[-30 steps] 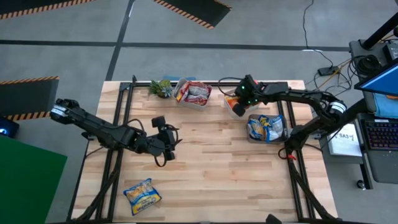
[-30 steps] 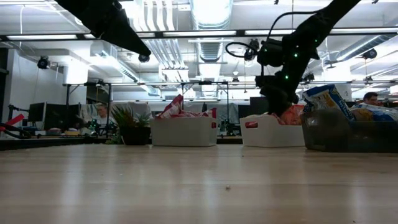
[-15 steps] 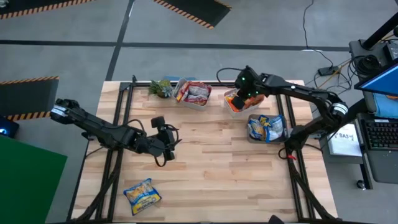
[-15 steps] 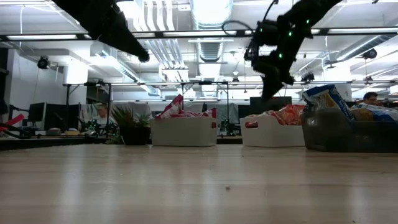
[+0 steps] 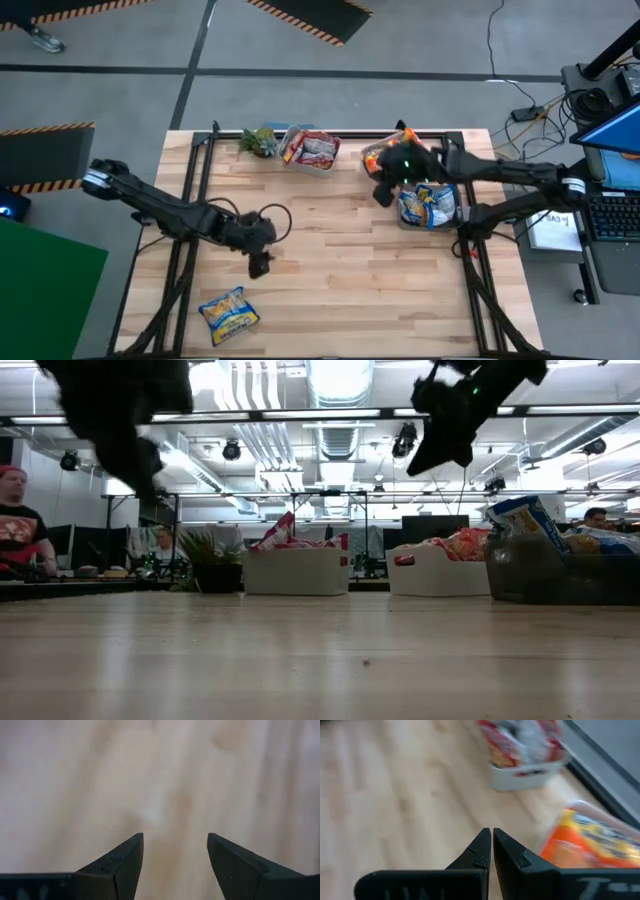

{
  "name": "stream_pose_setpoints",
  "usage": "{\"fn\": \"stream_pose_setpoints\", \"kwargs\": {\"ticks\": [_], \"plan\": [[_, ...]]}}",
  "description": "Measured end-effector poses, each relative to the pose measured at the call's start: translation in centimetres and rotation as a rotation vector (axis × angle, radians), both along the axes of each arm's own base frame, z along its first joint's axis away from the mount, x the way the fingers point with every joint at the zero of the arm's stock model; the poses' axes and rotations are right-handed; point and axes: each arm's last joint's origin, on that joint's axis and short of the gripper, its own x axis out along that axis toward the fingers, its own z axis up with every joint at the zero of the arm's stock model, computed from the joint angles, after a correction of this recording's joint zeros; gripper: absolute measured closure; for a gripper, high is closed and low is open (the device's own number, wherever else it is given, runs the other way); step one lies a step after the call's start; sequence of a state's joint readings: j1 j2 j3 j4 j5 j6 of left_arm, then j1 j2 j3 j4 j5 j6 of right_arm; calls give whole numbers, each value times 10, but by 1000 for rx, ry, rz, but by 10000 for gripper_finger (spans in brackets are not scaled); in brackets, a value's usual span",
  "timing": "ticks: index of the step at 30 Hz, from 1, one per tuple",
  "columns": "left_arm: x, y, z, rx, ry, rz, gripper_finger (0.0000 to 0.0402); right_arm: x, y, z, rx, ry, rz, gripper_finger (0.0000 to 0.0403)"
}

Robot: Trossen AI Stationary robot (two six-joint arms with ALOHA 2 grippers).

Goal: Sort Maruchan noodles
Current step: Put the blue noodle pack into the black bin

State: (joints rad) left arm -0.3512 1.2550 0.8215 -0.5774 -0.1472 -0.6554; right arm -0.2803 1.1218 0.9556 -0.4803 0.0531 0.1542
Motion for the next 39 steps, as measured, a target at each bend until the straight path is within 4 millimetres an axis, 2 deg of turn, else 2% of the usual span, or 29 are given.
{"fn": "stream_pose_setpoints", "kwargs": {"ticks": [4, 7, 10, 16, 18, 24, 28, 30, 32, 36, 39], "plan": [[-2, -16, -13, -269, 184, -16, 201, 1, 32, -3, 18, -91, 96, 394], [-2, -34, -21, -356, 292, -78, 210, 3, 53, -6, 3, -162, 160, 394], [1, -52, -21, -417, 360, -150, 223, 5, 70, -12, -12, -233, 206, 394], [-2, -84, -14, -372, 565, -196, 250, 13, 94, -24, -2, -265, 220, 394], [-7, -92, -18, -351, 660, -185, 260, 15, 100, -29, -5, -247, 201, 394], [-13, -114, -49, -389, 874, -208, 298, 25, 113, -48, 10, -180, 190, 394], [-8, -115, -72, -337, 925, -256, 323, 29, 117, -58, 15, -144, 194, 394], [0, -111, -79, -278, 896, -288, 331, 32, 117, -60, 15, -149, 194, 394], [12, -103, -77, -161, 828, -300, 339, 35, 118, -60, 16, -169, 193, 394], [46, -83, -58, 263, 546, -282, 352, 39, 119, -58, 19, -216, 193, 394], [68, -75, -34, 526, 357, -249, 359, 40, 119, -56, 55, -247, 169, 394]]}}
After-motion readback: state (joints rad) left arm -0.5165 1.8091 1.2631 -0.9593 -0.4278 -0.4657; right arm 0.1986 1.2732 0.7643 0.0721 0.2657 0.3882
